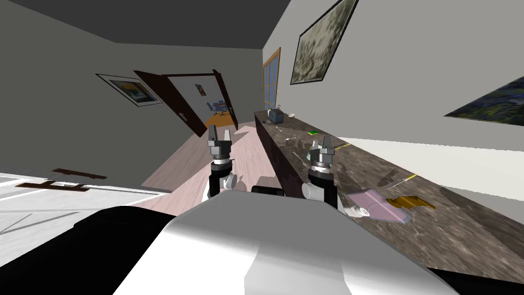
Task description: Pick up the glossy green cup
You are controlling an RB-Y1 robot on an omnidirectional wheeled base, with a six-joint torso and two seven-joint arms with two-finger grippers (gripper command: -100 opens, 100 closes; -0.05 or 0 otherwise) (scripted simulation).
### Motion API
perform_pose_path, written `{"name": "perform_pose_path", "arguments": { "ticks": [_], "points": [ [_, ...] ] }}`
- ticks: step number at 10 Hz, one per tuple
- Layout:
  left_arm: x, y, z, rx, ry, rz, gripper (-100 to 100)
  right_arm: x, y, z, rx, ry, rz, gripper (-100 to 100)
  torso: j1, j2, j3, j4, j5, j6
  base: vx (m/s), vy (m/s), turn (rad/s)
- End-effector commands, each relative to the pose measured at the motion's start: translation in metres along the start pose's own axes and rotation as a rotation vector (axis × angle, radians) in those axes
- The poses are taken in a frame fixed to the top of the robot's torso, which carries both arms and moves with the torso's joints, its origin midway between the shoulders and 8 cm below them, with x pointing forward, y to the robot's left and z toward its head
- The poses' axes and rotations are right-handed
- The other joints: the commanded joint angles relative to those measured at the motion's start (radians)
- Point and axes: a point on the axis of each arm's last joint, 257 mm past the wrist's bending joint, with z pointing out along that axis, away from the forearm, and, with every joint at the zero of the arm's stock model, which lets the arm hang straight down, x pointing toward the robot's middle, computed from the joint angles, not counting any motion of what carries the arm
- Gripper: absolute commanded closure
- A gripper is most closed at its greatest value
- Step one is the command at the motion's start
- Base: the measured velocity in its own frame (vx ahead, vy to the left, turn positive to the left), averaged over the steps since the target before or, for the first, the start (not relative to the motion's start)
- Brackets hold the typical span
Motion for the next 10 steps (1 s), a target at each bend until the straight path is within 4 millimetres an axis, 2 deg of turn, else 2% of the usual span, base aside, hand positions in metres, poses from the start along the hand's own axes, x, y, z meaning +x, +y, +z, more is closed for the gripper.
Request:
{"name": "perform_pose_path", "arguments": {
  "ticks": [1,5,8,9,10],
  "points": [
    [0.000,0.000,0.000,0.000,0.000,0.000,0,0.003,-0.001,-0.001,-0.002,0.032,-0.018,-100,0.000,0.000,0.000,0.000,0.000,0.000,-0.013,0.008,-0.104],
    [0.000,0.000,0.000,0.000,0.000,0.000,0,0.014,-0.010,-0.008,-0.002,0.139,-0.089,-100,0.002,0.004,0.002,0.001,0.000,0.000,-0.054,0.036,-0.239],
    [0.000,0.000,0.000,0.000,0.000,0.000,0,0.018,-0.028,-0.019,0.016,0.230,-0.164,-100,0.003,0.005,0.003,0.001,0.001,0.000,-0.066,0.051,-0.295],
    [0.000,0.000,0.000,0.000,0.000,0.000,0,0.019,-0.028,-0.019,0.016,0.244,-0.170,-100,0.004,0.005,0.003,0.001,0.001,0.000,-0.051,0.048,-0.124],
    [0.000,0.000,0.000,0.000,0.000,0.000,0,0.019,-0.036,-0.025,0.027,0.280,-0.203,-100,0.004,0.004,0.002,0.001,0.001,0.000,-0.049,0.037,-0.224]
  ]
}}
